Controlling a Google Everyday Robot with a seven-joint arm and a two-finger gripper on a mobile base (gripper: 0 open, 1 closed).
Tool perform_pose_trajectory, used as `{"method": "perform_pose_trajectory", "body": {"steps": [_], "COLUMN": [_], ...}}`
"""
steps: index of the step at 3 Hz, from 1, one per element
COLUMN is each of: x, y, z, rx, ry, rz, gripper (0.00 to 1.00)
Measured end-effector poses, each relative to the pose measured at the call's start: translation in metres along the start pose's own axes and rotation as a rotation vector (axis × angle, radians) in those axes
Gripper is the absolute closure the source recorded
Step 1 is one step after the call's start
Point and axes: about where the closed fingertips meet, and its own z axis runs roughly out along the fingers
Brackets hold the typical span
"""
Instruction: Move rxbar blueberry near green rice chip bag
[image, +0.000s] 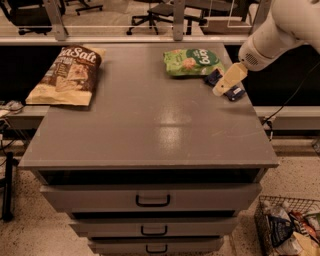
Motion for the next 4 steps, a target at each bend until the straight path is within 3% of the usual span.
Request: {"method": "perform_pose_trajectory", "body": {"steps": [1, 3, 4], "x": [0.021, 0.095, 0.098], "y": [0.005, 0.008, 0.007], "z": [-0.047, -0.132, -0.133], "rx": [-0.015, -0.019, -0.016], "ry": [-0.125, -0.361, -0.355], "rz": [0.043, 0.109, 0.115], "gripper": [0.0, 0.0, 0.0]}}
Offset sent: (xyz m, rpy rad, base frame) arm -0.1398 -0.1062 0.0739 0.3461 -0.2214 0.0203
